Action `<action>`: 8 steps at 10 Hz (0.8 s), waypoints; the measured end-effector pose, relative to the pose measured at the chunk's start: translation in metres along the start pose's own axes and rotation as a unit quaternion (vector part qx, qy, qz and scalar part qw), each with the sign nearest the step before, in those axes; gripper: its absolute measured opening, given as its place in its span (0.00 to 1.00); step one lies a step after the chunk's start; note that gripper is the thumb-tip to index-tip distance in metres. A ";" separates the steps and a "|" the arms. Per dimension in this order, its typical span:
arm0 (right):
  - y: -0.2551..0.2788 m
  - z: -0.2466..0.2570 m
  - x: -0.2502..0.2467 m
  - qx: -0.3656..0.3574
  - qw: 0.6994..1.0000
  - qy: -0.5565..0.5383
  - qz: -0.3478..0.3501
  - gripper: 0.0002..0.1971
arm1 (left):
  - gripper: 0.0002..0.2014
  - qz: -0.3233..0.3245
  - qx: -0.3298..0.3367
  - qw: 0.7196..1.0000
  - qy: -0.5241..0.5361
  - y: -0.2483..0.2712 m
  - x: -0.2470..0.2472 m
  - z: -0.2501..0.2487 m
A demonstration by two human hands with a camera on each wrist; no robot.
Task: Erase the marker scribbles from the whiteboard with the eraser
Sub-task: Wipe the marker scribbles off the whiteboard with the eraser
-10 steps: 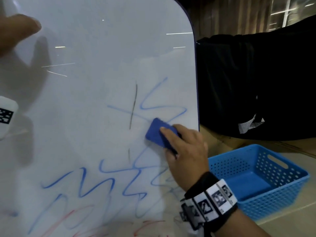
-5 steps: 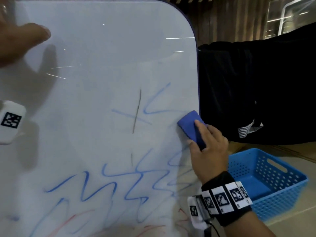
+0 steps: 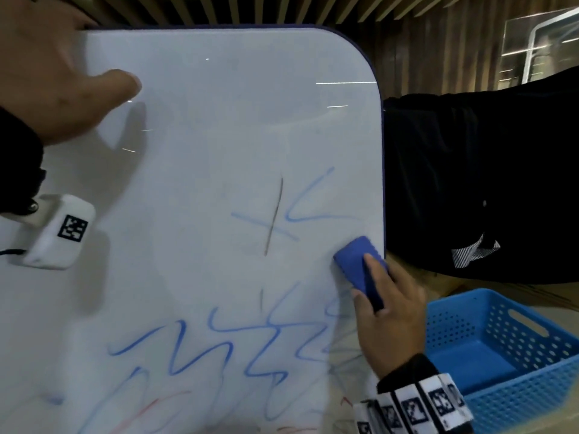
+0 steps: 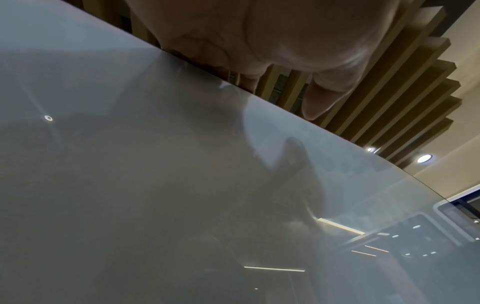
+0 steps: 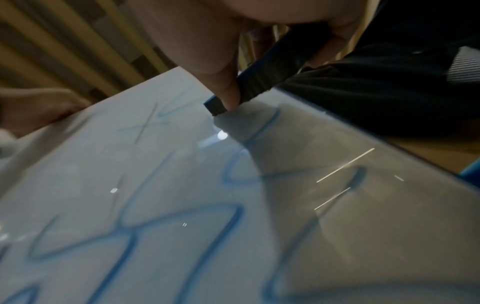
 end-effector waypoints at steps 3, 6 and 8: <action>-0.037 0.117 0.027 -0.121 0.988 -0.061 0.068 0.31 | 0.31 0.004 -0.048 0.998 0.028 0.000 0.003 -0.003; 0.031 0.094 0.032 -0.138 0.981 -0.054 0.128 0.29 | 0.33 -0.038 -0.040 0.994 -0.092 -0.011 0.004 0.016; -0.038 0.174 0.044 -0.177 0.978 -0.072 0.085 0.26 | 0.35 -0.020 -0.048 0.990 -0.129 -0.008 0.004 0.017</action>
Point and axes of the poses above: each hand's wrist, its own y-axis away from the middle knuckle, its own x-axis out of the palm, z = x × y, the point moved 5 cm from there along -y, towards the middle knuckle, and after that the axes turned 3 degrees about -z, right-handed, at the moved point
